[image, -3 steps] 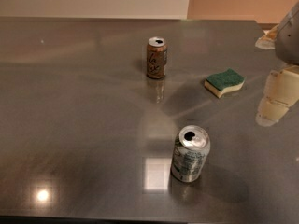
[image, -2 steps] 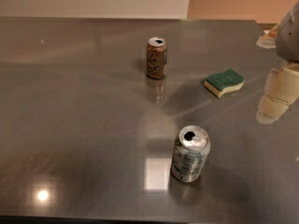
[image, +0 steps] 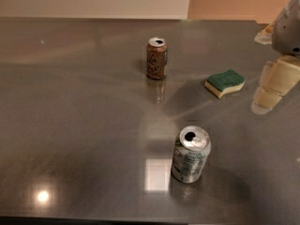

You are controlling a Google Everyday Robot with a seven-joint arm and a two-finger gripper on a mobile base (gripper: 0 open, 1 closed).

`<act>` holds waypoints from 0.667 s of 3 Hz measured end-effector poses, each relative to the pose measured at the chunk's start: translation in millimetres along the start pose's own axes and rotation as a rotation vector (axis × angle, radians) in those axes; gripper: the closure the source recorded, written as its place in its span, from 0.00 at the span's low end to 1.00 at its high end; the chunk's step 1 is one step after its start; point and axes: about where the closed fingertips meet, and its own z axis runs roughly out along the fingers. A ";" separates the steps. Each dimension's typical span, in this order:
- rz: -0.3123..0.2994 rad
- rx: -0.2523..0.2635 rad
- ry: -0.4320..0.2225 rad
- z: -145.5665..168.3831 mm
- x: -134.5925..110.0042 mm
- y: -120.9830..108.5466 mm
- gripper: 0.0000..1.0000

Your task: Move sponge near orange can

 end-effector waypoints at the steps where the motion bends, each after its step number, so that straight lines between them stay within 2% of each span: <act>1: 0.054 -0.011 -0.028 33.4 -7.1 -55.0 0.00; 2: 0.093 -0.017 -0.044 59.9 -9.4 -92.9 0.00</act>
Offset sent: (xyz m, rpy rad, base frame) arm 0.1559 -0.0177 -0.0507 0.1031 0.0375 -0.1127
